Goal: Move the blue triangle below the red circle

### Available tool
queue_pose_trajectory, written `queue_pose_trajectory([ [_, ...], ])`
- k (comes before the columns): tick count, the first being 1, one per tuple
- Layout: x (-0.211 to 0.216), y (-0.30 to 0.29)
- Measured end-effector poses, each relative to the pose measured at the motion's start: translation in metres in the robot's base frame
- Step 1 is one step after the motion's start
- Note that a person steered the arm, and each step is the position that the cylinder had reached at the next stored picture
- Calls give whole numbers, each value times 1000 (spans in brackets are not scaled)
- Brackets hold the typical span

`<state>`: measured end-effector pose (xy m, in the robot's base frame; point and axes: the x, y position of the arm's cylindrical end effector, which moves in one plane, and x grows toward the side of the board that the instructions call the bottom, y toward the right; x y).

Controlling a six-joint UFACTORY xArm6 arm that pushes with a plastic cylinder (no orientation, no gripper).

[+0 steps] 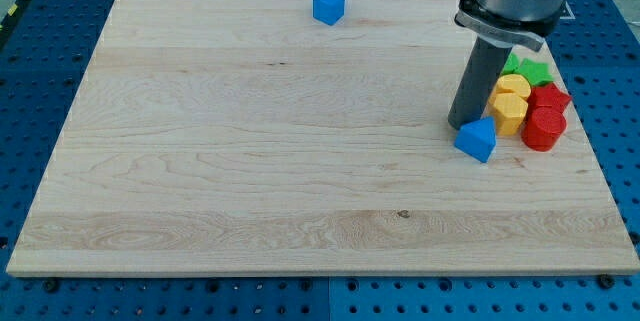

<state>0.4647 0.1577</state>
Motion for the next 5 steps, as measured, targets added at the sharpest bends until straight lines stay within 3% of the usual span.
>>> queue_pose_trajectory([
  [3, 50, -12],
  [5, 36, -8],
])
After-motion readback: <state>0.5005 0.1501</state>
